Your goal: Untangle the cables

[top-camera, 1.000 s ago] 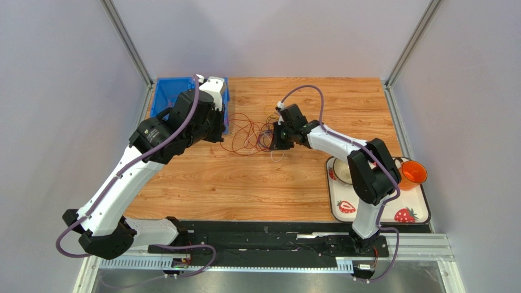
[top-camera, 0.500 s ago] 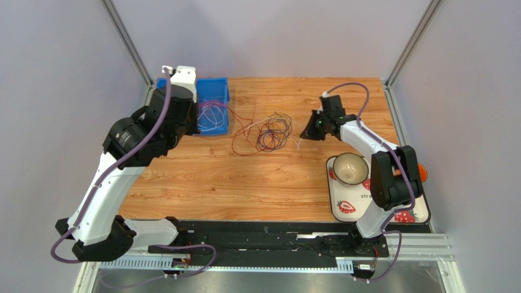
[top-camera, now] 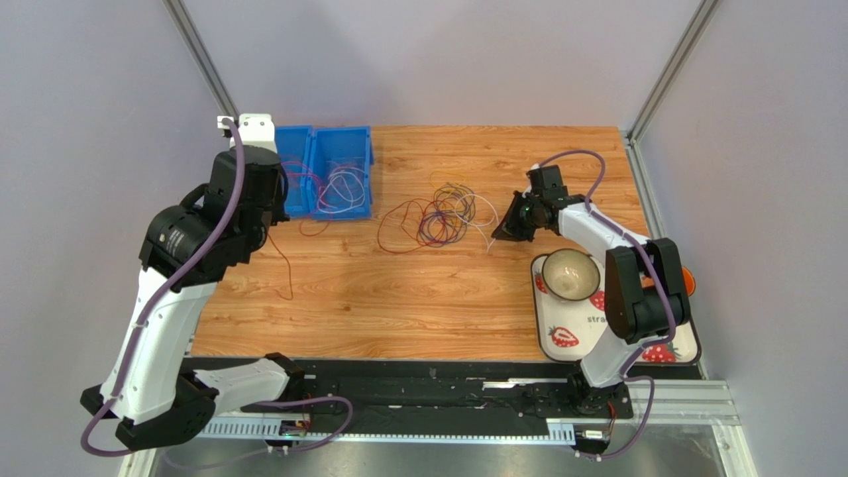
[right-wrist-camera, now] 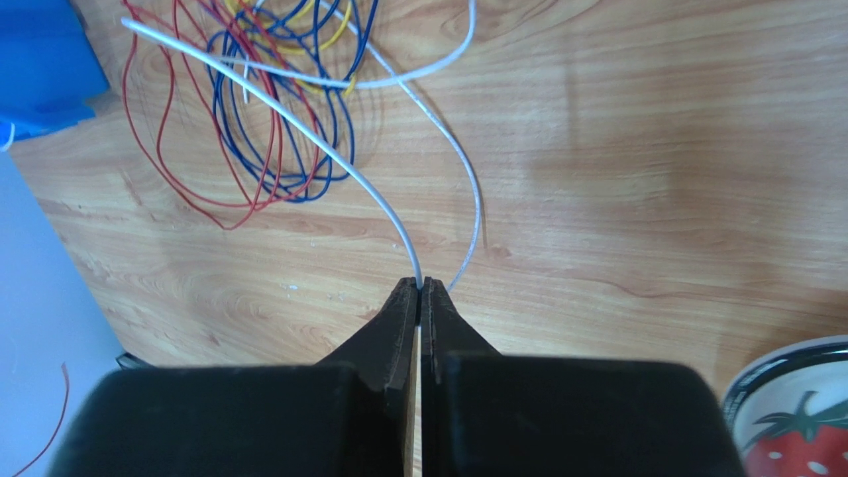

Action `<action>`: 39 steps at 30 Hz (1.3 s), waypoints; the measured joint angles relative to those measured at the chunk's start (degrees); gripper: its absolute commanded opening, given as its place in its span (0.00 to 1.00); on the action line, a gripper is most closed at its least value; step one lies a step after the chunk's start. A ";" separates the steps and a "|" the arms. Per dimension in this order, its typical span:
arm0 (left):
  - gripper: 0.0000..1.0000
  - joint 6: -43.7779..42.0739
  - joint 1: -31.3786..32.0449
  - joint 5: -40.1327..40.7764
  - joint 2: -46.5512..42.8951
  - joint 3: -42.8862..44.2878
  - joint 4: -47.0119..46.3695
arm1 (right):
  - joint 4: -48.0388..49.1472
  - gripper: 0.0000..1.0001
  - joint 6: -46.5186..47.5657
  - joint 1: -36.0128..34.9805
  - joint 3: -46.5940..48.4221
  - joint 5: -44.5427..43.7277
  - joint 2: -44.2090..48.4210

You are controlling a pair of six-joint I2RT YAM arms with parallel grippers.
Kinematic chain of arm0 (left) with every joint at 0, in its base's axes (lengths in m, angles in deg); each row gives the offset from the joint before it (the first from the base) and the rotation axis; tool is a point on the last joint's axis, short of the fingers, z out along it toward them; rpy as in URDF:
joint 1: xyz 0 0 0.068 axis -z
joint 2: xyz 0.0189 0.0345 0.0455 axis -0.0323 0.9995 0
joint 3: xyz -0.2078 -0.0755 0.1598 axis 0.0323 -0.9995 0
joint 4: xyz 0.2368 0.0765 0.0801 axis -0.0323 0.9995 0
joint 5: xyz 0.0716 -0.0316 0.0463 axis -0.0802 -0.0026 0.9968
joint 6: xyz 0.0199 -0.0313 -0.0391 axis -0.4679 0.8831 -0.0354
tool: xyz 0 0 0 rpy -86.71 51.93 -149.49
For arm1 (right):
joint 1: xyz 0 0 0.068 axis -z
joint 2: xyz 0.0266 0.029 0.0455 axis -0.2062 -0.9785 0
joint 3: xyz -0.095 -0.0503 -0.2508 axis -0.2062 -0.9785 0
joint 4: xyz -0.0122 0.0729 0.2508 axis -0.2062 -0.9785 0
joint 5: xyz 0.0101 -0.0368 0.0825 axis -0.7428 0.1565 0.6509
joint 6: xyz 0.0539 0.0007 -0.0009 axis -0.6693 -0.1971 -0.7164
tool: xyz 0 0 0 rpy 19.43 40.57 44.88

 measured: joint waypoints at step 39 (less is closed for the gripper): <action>0.00 1.95 -37.57 -21.53 38.84 26.45 -20.26 | 14.25 0.00 5.05 -12.90 -14.36 -4.17 0.44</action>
